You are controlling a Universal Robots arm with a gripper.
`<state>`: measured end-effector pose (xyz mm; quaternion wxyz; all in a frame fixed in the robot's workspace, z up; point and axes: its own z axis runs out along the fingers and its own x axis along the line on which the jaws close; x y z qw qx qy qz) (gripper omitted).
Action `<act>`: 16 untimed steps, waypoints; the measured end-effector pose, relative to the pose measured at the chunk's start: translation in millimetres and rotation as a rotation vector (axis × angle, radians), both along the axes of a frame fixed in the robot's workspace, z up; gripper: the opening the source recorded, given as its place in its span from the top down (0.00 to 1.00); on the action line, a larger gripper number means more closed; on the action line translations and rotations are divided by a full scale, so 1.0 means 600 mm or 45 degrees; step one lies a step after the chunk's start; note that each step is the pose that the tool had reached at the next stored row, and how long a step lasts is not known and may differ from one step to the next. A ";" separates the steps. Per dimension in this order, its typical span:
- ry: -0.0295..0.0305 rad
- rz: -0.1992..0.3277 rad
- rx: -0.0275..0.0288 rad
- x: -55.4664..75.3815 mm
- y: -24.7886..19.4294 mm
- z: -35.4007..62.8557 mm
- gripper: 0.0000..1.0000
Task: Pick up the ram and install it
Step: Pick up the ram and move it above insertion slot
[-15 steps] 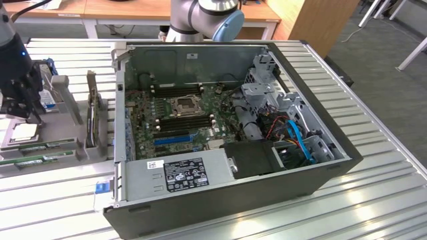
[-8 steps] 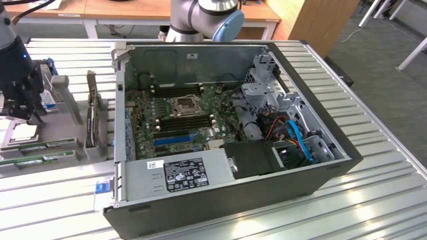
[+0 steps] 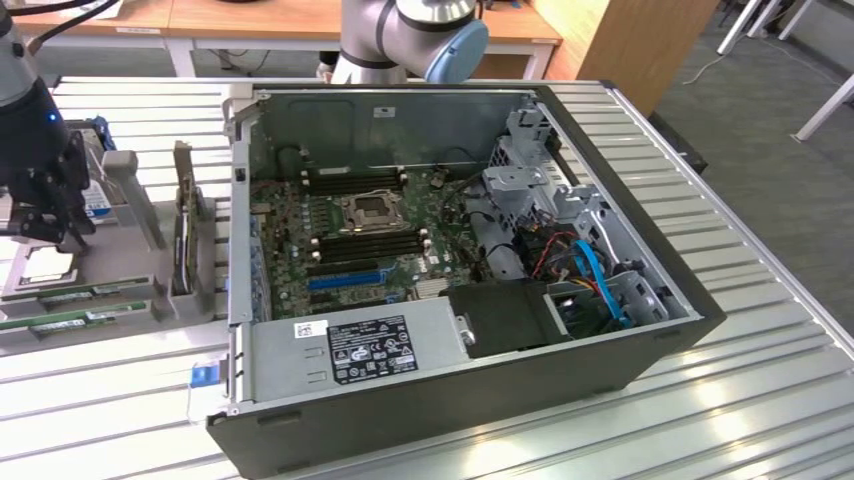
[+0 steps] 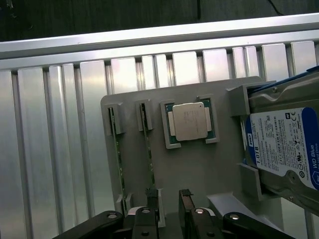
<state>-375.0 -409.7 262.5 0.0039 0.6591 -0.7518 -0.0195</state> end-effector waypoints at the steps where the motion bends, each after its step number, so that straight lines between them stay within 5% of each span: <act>1: 0.0001 0.000 -0.0001 0.000 0.0000 -0.001 0.69; 16: 0.0001 0.000 -0.0001 0.000 0.0000 -0.013 0.69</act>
